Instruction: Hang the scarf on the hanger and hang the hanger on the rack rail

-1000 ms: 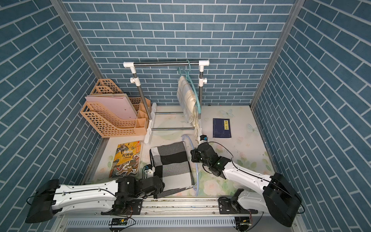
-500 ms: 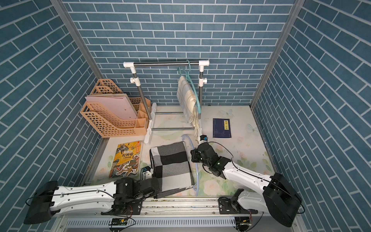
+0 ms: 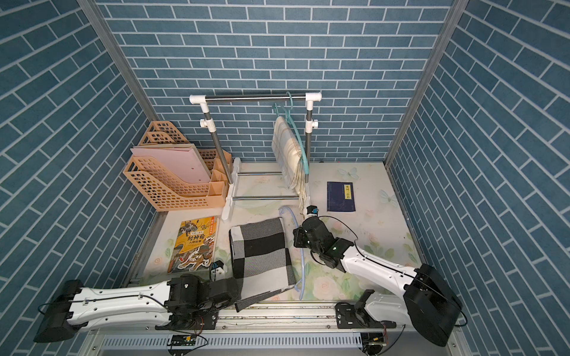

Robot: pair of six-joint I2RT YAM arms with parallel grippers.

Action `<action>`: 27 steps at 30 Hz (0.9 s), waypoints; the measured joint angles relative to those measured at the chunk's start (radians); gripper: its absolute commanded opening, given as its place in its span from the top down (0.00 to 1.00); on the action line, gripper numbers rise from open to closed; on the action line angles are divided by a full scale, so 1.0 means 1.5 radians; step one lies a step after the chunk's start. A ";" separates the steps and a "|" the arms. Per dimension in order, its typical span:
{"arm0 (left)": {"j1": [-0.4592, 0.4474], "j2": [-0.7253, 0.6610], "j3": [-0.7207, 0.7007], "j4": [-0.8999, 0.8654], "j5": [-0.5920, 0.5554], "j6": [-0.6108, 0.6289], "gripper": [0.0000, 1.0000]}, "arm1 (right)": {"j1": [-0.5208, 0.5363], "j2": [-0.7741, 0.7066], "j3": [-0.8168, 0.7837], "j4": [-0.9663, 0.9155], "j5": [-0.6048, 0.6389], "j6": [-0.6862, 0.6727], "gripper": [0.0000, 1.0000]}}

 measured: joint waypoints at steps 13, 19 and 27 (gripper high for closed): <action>-0.004 0.026 0.100 -0.068 0.005 0.063 0.29 | 0.000 -0.016 0.000 -0.019 0.008 -0.025 1.00; 0.053 0.034 0.308 -0.112 -0.045 0.184 0.27 | -0.001 -0.016 0.000 -0.020 0.007 -0.035 1.00; 0.317 0.158 0.214 0.139 0.016 0.388 0.40 | -0.001 -0.015 0.000 -0.016 0.002 -0.035 1.00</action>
